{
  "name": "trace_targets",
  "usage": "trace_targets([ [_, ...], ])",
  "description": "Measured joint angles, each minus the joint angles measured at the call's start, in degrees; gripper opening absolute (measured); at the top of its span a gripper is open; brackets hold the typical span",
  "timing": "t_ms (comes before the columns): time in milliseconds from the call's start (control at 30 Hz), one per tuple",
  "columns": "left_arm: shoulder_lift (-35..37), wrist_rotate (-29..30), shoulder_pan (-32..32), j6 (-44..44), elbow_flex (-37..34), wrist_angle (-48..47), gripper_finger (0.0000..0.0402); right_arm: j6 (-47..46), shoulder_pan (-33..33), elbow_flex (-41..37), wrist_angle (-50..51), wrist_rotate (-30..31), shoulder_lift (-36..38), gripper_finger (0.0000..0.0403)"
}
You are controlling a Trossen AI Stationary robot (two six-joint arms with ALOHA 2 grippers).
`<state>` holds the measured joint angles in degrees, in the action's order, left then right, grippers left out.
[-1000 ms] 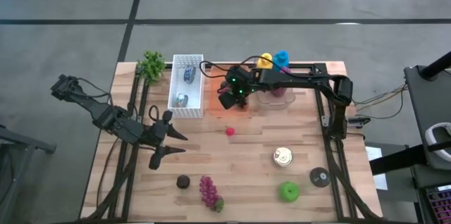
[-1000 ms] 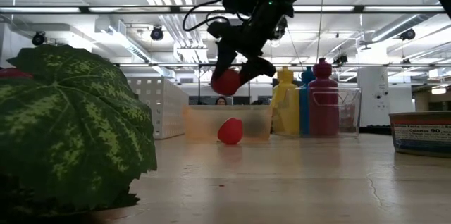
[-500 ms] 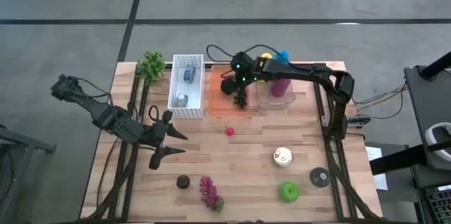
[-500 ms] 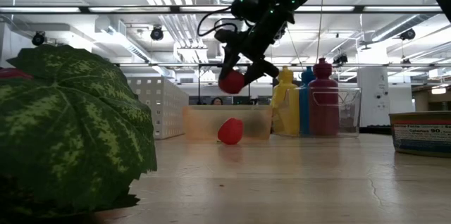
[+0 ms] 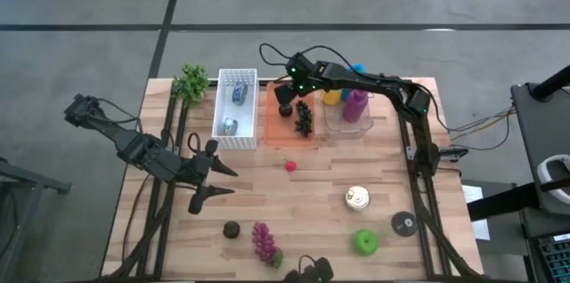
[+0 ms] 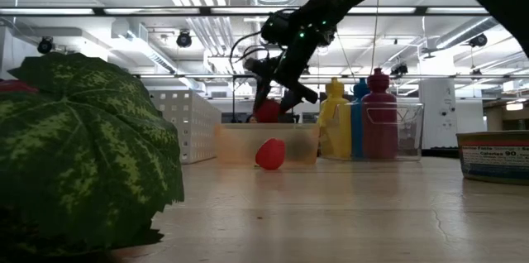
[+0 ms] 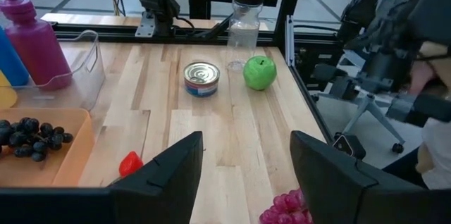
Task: Pick & Place Food Item
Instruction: Put the tomato into the orange bin
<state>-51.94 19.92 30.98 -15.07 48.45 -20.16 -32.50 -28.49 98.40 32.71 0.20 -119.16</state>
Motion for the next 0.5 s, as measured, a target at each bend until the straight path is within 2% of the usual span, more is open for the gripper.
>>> trace_targets([
  [333, 0.0, 0.0, 0.0, 0.0, 0.0, 0.0, 0.02, 1.7, -0.1, 13.2, 14.1, 3.5, -8.9, 0.026],
  [500, 0.0, 0.0, 0.0, 0.0, 0.0, 0.0, 0.0193, 1.2, 0.0, 17.6, 18.0, 6.4, -11.4, 0.0261],
])
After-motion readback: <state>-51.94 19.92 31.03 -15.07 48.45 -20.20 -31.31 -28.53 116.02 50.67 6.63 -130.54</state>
